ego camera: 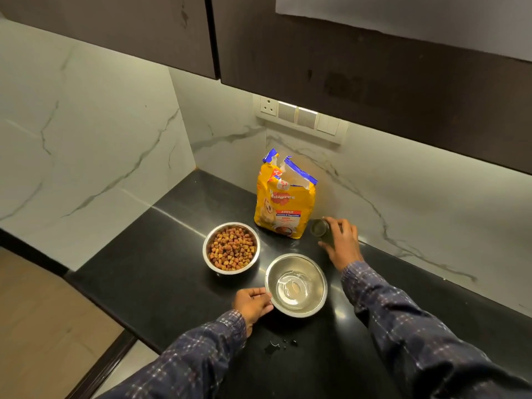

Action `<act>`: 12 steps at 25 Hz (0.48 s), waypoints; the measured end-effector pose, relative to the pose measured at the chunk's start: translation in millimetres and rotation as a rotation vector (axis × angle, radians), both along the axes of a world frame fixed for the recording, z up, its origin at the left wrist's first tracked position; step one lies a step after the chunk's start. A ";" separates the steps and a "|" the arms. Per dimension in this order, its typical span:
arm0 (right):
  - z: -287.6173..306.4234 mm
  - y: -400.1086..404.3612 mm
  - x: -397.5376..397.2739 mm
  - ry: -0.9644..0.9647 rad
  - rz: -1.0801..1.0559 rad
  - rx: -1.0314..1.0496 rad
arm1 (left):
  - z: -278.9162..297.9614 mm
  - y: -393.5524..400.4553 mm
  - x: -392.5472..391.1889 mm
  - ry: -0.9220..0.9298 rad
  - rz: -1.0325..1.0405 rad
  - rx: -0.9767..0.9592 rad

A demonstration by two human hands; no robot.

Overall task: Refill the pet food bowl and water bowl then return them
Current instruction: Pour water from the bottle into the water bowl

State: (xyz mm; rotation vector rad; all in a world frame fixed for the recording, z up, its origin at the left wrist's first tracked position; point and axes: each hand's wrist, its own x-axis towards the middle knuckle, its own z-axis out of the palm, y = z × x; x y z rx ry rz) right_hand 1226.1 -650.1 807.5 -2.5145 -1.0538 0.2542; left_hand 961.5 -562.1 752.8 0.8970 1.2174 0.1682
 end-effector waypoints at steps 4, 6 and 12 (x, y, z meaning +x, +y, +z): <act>1.2 -21.7 -14.5 -0.225 0.088 -0.299 | -1.9 9.6 -3.6 -0.012 0.055 -0.018; 3.9 -27.6 -23.9 -0.258 0.121 -0.414 | -3.1 12.1 -5.4 -0.022 0.063 -0.020; 9.4 -35.7 -48.3 -0.311 0.183 -0.569 | -4.3 12.7 -4.4 -0.048 0.097 -0.036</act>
